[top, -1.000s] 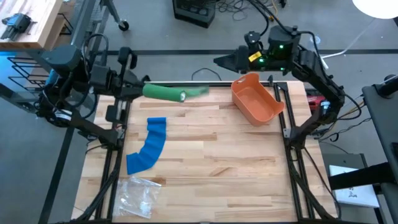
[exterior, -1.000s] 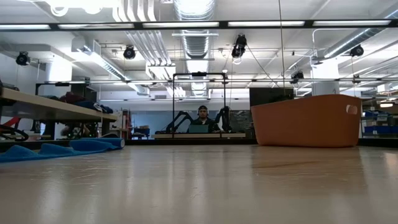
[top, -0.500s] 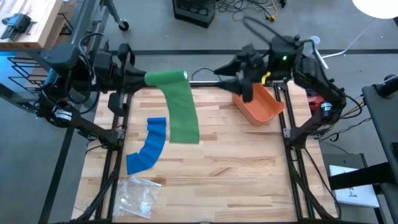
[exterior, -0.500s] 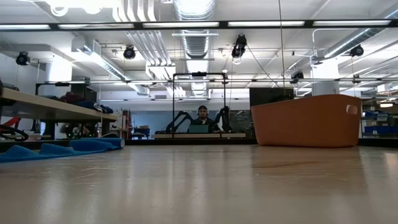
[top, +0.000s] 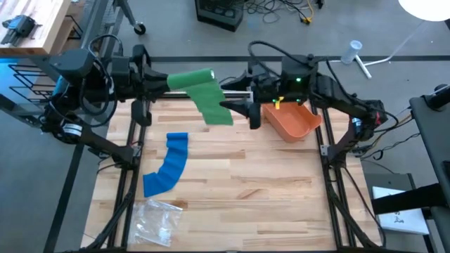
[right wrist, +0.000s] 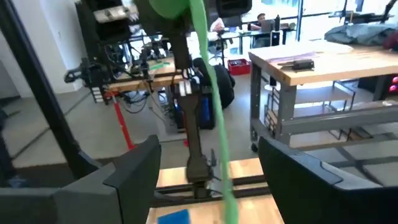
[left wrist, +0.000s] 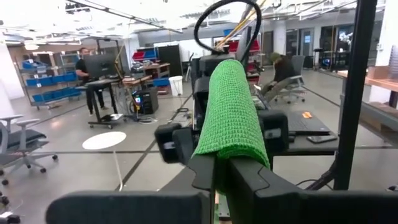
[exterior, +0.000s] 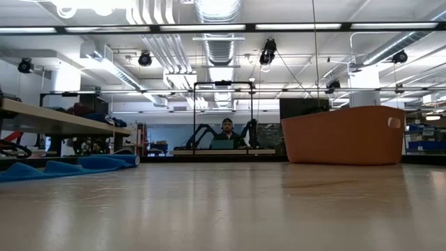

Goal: Roll bandage
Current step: Roll the green bandage

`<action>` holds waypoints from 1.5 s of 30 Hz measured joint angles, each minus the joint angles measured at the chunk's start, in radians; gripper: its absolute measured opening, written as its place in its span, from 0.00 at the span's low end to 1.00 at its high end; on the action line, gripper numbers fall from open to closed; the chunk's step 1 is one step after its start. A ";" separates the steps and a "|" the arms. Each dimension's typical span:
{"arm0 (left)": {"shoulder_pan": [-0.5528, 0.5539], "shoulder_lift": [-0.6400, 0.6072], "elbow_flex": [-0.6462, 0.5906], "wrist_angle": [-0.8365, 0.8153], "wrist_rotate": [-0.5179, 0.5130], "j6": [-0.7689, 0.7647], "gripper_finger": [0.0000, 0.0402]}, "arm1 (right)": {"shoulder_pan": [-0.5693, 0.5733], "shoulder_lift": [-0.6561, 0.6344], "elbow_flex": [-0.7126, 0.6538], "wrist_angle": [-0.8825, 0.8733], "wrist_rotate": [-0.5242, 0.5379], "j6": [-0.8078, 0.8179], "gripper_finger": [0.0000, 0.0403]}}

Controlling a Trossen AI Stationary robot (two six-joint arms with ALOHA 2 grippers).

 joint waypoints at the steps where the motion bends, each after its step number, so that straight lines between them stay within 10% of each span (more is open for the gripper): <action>1: 0.000 0.000 0.000 -0.004 0.000 0.000 0.02 | 0.004 0.009 0.000 0.026 0.000 -0.013 0.64; 31: 0.002 -0.029 0.002 -0.010 -0.006 -0.044 0.00 | 0.016 -0.083 -0.001 -0.072 0.120 -0.113 0.68; 45: 0.010 0.062 0.000 -0.016 -0.052 0.056 0.00 | 0.073 -0.108 0.000 0.185 0.106 -0.254 0.65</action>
